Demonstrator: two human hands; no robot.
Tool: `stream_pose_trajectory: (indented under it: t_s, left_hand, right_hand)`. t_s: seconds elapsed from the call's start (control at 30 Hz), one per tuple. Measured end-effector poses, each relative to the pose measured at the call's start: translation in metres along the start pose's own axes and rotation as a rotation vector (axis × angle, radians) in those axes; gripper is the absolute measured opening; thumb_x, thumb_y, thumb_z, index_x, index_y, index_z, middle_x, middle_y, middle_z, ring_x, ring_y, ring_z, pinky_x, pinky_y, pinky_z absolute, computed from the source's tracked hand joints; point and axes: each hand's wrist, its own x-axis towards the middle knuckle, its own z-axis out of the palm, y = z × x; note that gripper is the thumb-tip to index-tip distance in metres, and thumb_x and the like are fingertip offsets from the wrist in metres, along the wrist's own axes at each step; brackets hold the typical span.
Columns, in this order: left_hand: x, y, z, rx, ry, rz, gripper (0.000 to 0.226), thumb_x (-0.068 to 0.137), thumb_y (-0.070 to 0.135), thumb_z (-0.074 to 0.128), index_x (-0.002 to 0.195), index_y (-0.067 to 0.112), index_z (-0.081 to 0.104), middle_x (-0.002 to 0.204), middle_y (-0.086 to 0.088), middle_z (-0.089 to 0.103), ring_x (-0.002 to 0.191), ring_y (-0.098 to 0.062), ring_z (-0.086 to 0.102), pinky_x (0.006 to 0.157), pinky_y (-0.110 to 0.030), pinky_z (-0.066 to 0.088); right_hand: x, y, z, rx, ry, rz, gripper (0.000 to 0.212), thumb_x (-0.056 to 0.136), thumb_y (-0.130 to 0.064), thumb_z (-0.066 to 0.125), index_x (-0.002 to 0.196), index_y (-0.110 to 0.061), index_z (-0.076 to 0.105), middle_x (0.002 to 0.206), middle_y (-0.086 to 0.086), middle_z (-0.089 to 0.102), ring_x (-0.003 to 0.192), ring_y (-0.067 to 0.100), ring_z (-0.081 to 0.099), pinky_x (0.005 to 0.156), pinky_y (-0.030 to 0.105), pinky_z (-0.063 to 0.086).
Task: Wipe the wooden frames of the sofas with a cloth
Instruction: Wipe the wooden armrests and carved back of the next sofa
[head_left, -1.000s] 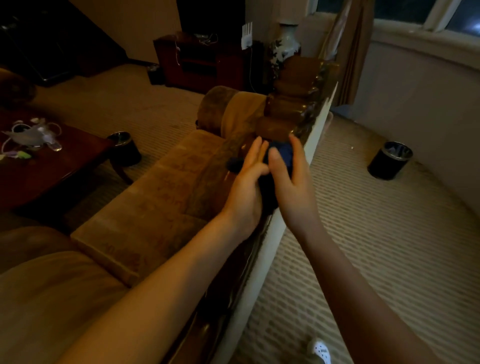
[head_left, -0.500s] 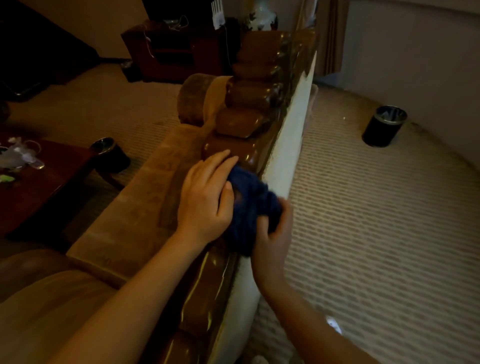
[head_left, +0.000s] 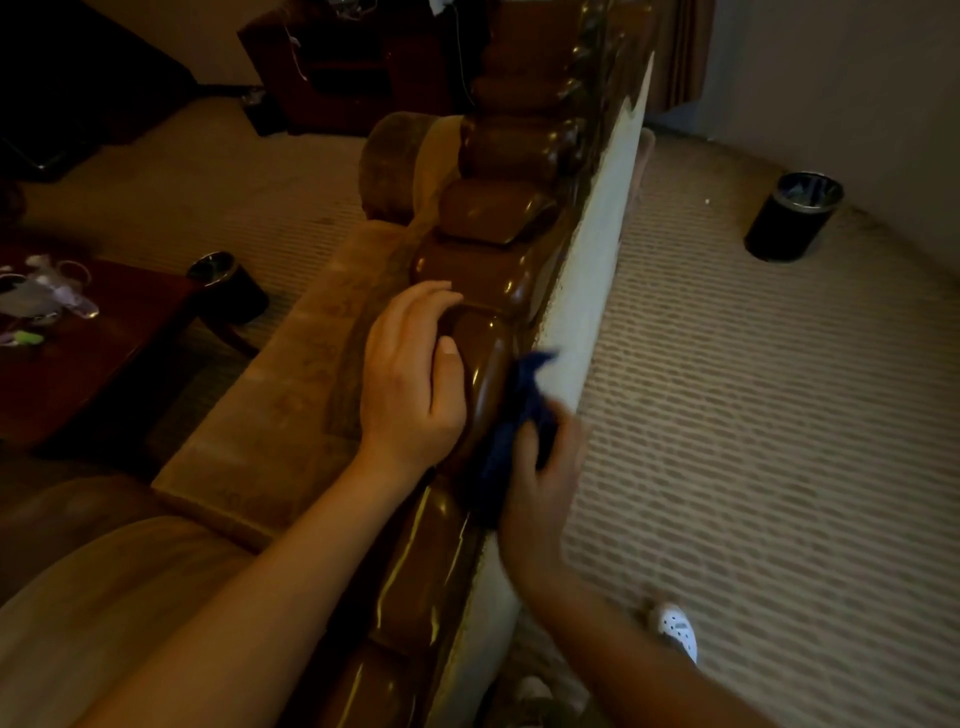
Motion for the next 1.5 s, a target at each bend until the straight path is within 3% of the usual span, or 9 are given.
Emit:
stream_pose_trajectory:
  t_s: [0.1,0.37,0.57,0.73,0.93,1.07,1.23,1.4,1.5]
  left_hand:
    - [0.0,0.001,0.001,0.002,0.001,0.016,0.041,0.089,0.021,0.035,0.114,-0.001,0.059,0.12,-0.015,0.057,0.115,-0.018,0.049,0.099,-0.026,0.036]
    - [0.003,-0.005,-0.001,-0.057,0.122,-0.074,0.03,0.088,0.007,0.041,0.111,-0.002,0.057,0.109,-0.011,0.057,0.103,-0.009,0.049,0.091,-0.01,0.036]
    - [0.012,-0.01,-0.012,-0.47,0.22,-0.388,0.019,0.083,0.018,0.041,0.094,0.025,0.055,0.103,-0.005,0.059,0.1,-0.021,0.058,0.087,-0.033,0.048]
    - [0.002,-0.026,-0.035,-0.423,0.148,-0.588,0.023,0.092,0.0,0.04,0.09,0.01,0.06,0.09,0.003,0.059,0.09,-0.012,0.057,0.078,-0.018,0.045]
    - [-0.023,-0.061,-0.056,-0.221,0.018,-0.86,0.022,0.097,0.009,0.038,0.099,0.014,0.06,0.072,-0.001,0.049,0.061,-0.011,0.043,0.056,-0.026,0.032]
    - [-0.034,-0.071,-0.065,-0.208,0.043,-0.948,0.022,0.095,0.008,0.039,0.096,0.012,0.061,0.075,-0.001,0.053,0.068,-0.014,0.047,0.058,-0.026,0.033]
    - [-0.043,-0.074,-0.072,-0.215,-0.016,-0.954,0.022,0.095,0.009,0.041,0.09,0.011,0.063,0.087,-0.005,0.057,0.088,-0.018,0.052,0.073,-0.029,0.038]
    - [-0.057,-0.07,-0.086,-0.207,-0.056,-0.909,0.023,0.095,0.009,0.041,0.085,0.012,0.062,0.078,-0.005,0.054,0.066,-0.012,0.046,0.057,-0.025,0.033]
    - [-0.063,-0.071,-0.093,-0.223,-0.028,-0.927,0.028,0.094,0.007,0.041,0.076,0.017,0.059,0.08,-0.009,0.054,0.066,-0.014,0.045,0.057,-0.026,0.031]
  right_hand:
    - [-0.02,0.007,-0.005,-0.072,-0.056,-0.089,0.023,0.087,-0.028,0.043,0.11,-0.026,0.048,0.109,0.0,0.044,0.097,-0.012,0.041,0.086,0.002,0.033]
    - [0.129,-0.079,0.036,-0.009,0.151,-0.253,0.021,0.09,-0.011,0.052,0.108,-0.006,0.061,0.116,0.012,0.051,0.096,0.003,0.047,0.085,0.004,0.035]
    - [0.039,-0.067,0.023,-0.304,-0.281,-0.739,0.025,0.079,-0.015,0.059,0.1,-0.005,0.067,0.117,0.015,0.057,0.11,0.025,0.052,0.092,0.034,0.043]
    - [0.027,-0.059,0.019,-0.523,-0.47,-1.086,0.025,0.077,-0.009,0.064,0.102,-0.005,0.065,0.113,0.018,0.061,0.107,0.031,0.056,0.09,0.046,0.045]
    - [0.13,-0.118,0.078,-0.877,-0.425,-0.708,0.043,0.089,-0.03,0.054,0.128,-0.014,0.051,0.13,0.012,0.047,0.11,0.031,0.051,0.09,0.036,0.042]
    - [0.073,-0.098,0.06,-0.834,-0.629,-0.9,0.041,0.084,-0.031,0.056,0.122,-0.014,0.057,0.126,0.011,0.051,0.103,0.028,0.055,0.078,0.034,0.047]
    - [0.012,-0.054,0.002,-0.845,-0.752,-1.249,0.037,0.08,-0.026,0.054,0.114,-0.016,0.063,0.13,0.014,0.055,0.125,0.029,0.047,0.104,0.051,0.031]
    - [0.049,-0.092,0.053,-0.969,-0.569,-1.069,0.039,0.083,-0.03,0.055,0.119,-0.015,0.06,0.13,0.011,0.052,0.125,0.027,0.043,0.108,0.05,0.026]
    - [0.034,-0.092,0.084,-1.102,-0.713,-0.92,0.036,0.086,-0.031,0.057,0.117,-0.013,0.061,0.123,0.011,0.053,0.113,0.03,0.051,0.095,0.039,0.04]
